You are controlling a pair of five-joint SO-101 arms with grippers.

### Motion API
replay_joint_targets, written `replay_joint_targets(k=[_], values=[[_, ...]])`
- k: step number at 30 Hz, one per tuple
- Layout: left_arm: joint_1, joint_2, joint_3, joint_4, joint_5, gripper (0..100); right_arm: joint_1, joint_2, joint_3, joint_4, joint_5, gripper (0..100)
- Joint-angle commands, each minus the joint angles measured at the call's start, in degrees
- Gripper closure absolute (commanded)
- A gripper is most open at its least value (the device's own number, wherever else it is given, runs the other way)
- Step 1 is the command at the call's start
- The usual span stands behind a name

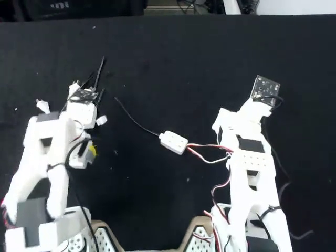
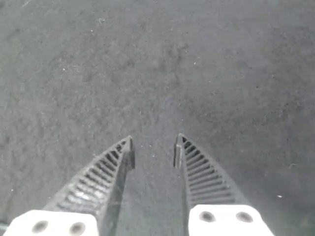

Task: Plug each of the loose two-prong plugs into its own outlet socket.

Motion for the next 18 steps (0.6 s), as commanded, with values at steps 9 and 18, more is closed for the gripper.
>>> replay_joint_targets(k=[9, 18], values=[[-15.16, -0.7, 5.23, -40.7, 2.55, 80, -0.88, 0.13, -1.98, -0.97, -0.09, 87.4], [-11.56, -1.14, -8.57, -15.21, 2.55, 80, -0.88, 0.13, -1.98, -0.97, -0.09, 87.4]])
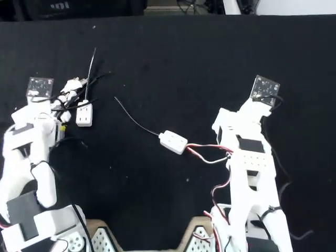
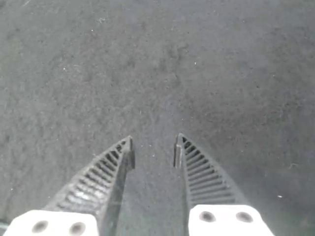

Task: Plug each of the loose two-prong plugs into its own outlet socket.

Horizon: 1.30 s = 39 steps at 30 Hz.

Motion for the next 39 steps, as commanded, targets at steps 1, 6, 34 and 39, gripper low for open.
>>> replay_joint_targets(k=[1, 6, 34, 39], values=[[3.12, -1.85, -13.76, 18.64, 0.88, 80, -0.88, 0.13, -1.98, -0.97, -0.09, 87.4], [8.92, -1.85, -28.97, 40.7, 2.64, 80, -0.88, 0.13, -1.98, -0.97, -0.09, 87.4], [1.45, 5.54, -22.37, 26.29, -6.42, 76, -0.97, -0.13, -1.1, -1.05, -0.09, 87.4], [2.86, 5.1, -33.36, 35.43, -5.45, 76, -0.97, -0.13, -1.01, -1.05, -0.09, 87.4]])
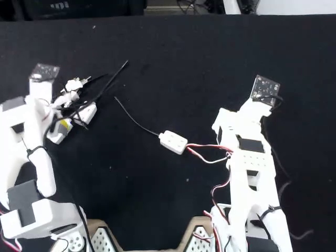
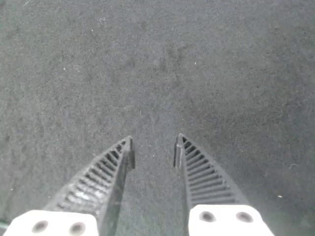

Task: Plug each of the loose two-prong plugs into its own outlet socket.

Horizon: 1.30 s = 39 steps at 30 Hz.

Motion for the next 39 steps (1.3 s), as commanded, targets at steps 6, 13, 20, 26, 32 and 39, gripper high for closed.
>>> replay_joint_targets(k=[6, 13, 20, 26, 32, 39], values=[[17.89, -0.35, -17.27, 15.91, 16.0, 75, -0.97, -0.13, -1.1, -1.05, -0.09, 87.4], [36.7, 9.58, -10.51, -6.95, 38.95, 75, -0.88, -0.13, -0.84, -0.97, -0.09, 87.4], [39.78, 21.8, -9.98, -21.1, 43.96, 75, -3.69, -0.22, -2.51, 4.75, -0.09, 87.4], [37.93, 21.89, -9.98, -12.48, 44.31, 75, -8.62, -0.22, -2.59, 5.98, -0.09, 87.4], [33.54, 21.89, -9.36, -6.15, 43.87, 75, -10.73, -0.22, -3.65, 9.41, 1.05, 87.4], [32.75, 13.63, -7.34, -2.73, 43.96, 75, -16.62, -4.97, -4.79, 16.62, 4.92, 87.4]])
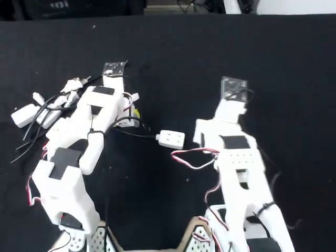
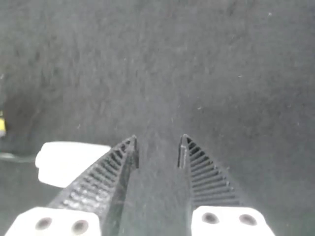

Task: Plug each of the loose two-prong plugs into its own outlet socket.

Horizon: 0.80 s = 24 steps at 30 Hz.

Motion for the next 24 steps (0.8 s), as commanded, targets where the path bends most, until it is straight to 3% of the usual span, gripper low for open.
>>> replay_joint_targets(k=[1, 4, 8, 13, 18, 24], values=[[-1.1, -9.49, 2.68, 2.81, 0.09, 75, -6.95, -6.2, -0.48, 1.76, 2.11, 87.4], [-1.89, -15.65, 7.87, 2.29, -0.09, 75, -14.77, -11.47, 5.41, -2.29, 9.67, 87.4], [-3.56, -16.7, 17.19, -6.77, -1.85, 75, -20.31, -14.9, 11.47, -7.74, 15.21, 87.4], [-4.18, -16.62, 22.11, -10.11, -1.85, 75, -20.31, -11.21, 10.07, -7.91, 15.21, 87.4], [-4.35, -16.7, 21.67, -4.75, -2.02, 75, -20.31, -1.36, 5.23, -7.91, 17.93, 87.3], [-4.44, -17.32, 19.91, -3.78, -2.02, 75, -18.2, 5.23, 1.19, -8.09, 22.33, 87.4]])
